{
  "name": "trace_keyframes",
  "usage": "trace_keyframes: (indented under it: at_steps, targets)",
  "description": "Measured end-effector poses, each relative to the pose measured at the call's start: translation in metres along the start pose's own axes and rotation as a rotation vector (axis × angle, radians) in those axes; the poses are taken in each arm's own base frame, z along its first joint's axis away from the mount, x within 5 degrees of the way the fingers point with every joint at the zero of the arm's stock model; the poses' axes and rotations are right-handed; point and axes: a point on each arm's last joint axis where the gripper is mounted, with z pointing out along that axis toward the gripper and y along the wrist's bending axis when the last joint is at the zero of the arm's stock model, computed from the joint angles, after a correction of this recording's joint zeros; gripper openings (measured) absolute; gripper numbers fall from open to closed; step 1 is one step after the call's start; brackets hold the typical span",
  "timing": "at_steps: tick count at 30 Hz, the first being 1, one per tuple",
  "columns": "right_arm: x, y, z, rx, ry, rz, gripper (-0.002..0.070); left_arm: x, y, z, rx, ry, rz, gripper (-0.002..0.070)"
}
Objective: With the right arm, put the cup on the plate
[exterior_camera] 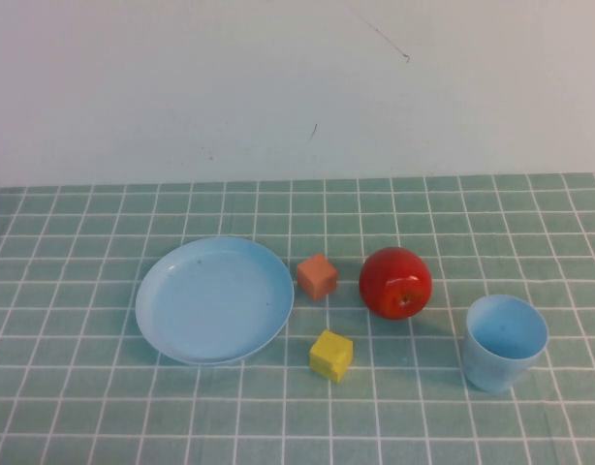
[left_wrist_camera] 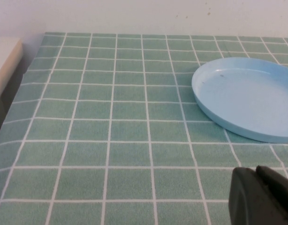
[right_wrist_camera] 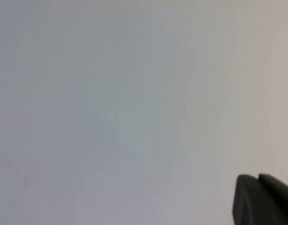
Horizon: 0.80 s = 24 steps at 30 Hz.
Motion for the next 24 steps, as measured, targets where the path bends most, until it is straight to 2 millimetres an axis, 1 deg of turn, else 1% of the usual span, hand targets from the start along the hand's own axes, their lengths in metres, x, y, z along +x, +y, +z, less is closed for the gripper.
trace_keyframes:
  at_steps: [1, 4, 7, 10, 13, 17, 20, 22, 24]
  targets:
    - [0.003, 0.001, 0.006, -0.02, 0.069, 0.0, -0.0002, 0.0, 0.0, 0.0, 0.0, 0.0, 0.0, -0.0003]
    - [0.015, 0.008, 0.026, -0.117, 0.318, 0.082, -0.0002, 0.0, 0.0, 0.0, 0.0, 0.0, 0.0, -0.0003]
    - [0.03, 0.02, 0.043, -0.234, 0.508, 0.167, -0.0002, 0.0, 0.0, 0.0, 0.0, 0.0, 0.002, -0.0003]
    - [0.037, 0.03, 0.055, -0.33, 0.579, 0.197, -0.0002, 0.0, 0.0, 0.0, 0.0, 0.0, 0.002, -0.0003]
    - [0.037, 0.041, 0.066, -0.429, 0.577, 0.306, -0.0002, 0.0, 0.0, 0.0, 0.0, 0.0, 0.002, -0.0003]
    - [0.04, 0.058, 0.087, -0.624, 0.581, 0.36, -0.0002, 0.0, 0.0, 0.0, 0.0, 0.0, 0.002, -0.0003]
    - [0.054, 0.072, 0.107, -0.778, 0.671, 0.395, -0.0002, 0.0, 0.0, 0.0, 0.0, 0.0, 0.002, -0.0003]
    - [0.071, 0.079, 0.123, -0.843, 0.773, 0.421, -0.0003, 0.0, 0.0, 0.0, 0.0, 0.0, 0.002, -0.0003]
    - [0.089, 0.085, 0.14, -0.867, 0.861, 0.441, -0.0002, 0.0, 0.0, 0.0, 0.0, 0.0, 0.002, -0.0003]
